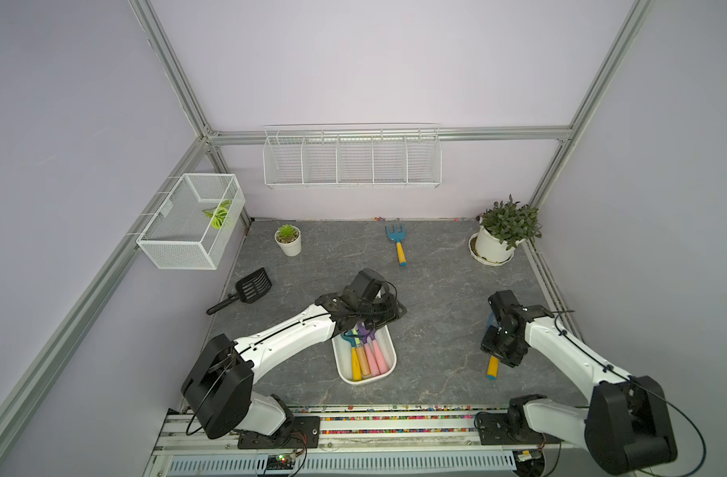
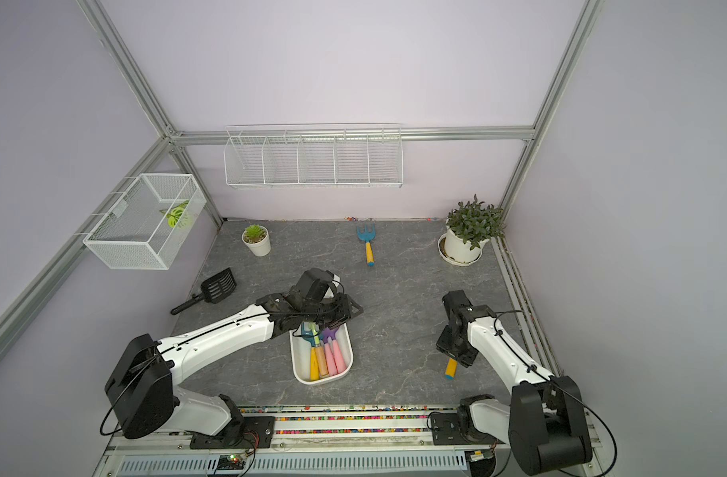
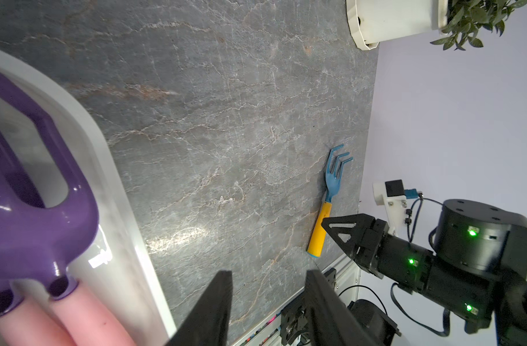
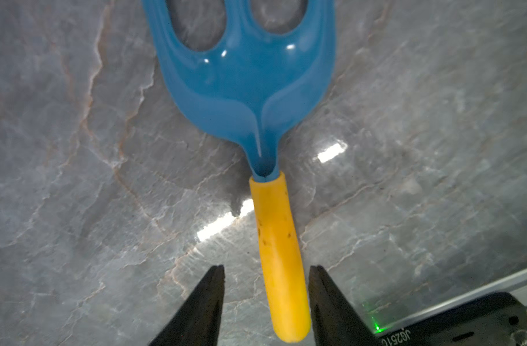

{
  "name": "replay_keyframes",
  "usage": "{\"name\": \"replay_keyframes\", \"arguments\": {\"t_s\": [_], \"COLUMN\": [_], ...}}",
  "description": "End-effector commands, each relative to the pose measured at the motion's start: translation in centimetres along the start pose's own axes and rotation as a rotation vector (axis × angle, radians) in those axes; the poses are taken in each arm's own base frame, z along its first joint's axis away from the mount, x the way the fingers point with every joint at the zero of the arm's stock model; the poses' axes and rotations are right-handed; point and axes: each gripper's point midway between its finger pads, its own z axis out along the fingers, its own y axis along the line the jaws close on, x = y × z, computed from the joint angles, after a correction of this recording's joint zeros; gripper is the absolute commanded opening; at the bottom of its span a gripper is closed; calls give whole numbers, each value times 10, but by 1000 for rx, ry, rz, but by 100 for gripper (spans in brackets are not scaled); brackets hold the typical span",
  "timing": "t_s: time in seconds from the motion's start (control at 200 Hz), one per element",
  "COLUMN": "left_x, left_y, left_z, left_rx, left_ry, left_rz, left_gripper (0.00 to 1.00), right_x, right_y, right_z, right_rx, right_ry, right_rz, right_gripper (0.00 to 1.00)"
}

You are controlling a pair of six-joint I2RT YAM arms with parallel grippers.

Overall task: Put the rake into the storage box
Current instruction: Pick up the rake at the center of the board.

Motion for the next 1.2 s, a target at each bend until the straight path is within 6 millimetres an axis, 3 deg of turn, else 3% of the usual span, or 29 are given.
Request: {"name": "replay_keyframes", "arguments": {"t_s": [0.0,0.24,0.62,0.735,0.945,1.015,1.11,1.195], "left_x": [-3,-1,-5,-5,-6,-6,-7,-7], "left_y": [-8,-3,-14,-15,-18,-19,-20,-21], "left_z": [-11,-15,-12,-10,-6,-6,-6,-6], "left_rx": [22,4,-3,-2,-1,2,6,7], "left_ry": [-28,-31,-9,-1,13,13,11,12], "left_rz": [7,6,38,37,44,44,46,47], "left_gripper": [45,46,46,46,46,46,46,46], "right_x": [3,3,2,5,6,5,4,1], "right_y": [1,3,9,8,8,8,9,12], "right_z": [12,22,32,35,30,27,20,12], "right_rx": [4,0,-11,-11,-27,-36,-53,-72], "right_ry": [34,38,54,68,50,40,23,1], "right_rz": [-19,-28,-41,-44,-44,-46,-52,-61], "right_gripper": [48,47,38,29,23,18,0,0]}}
